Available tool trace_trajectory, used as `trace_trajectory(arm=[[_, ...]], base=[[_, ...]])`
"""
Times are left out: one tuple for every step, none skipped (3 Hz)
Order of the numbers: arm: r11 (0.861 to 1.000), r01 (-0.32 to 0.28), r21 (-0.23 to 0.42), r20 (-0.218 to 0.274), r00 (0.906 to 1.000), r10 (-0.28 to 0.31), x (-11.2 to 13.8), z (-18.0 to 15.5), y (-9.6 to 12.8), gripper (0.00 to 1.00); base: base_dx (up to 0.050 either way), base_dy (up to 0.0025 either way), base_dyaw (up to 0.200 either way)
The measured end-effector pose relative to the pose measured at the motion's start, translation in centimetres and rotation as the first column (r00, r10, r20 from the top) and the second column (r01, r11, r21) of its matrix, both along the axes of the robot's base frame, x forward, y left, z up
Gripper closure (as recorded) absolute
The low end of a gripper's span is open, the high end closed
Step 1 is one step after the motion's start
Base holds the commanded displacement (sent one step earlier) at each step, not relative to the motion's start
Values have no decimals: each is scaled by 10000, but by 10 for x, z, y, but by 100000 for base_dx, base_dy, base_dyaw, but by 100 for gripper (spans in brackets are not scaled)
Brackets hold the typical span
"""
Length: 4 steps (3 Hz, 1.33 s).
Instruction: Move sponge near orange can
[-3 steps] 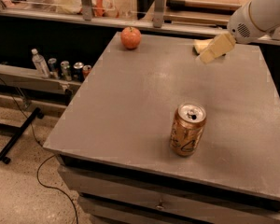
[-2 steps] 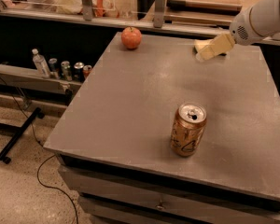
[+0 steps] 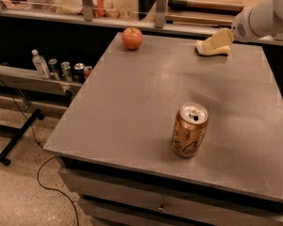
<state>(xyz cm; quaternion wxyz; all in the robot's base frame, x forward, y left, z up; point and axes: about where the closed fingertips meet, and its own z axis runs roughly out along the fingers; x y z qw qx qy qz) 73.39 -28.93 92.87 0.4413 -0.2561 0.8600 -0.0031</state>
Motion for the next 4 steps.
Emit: trace_trajectory(arm=[[9968,760,-256,50,9971,-759,13,-8,-8,0],[9877,1490,-465,-90,9887,-1496,21,-23,-13,0],[9813,1829,-593,-272,9824,-1847,30,-37,-11,0],[9812,1850,-559,-367,9816,-1871,40,-43,-6,0]], base=[[0,0,0],[0,0,0],[0,0,0],[0,0,0]])
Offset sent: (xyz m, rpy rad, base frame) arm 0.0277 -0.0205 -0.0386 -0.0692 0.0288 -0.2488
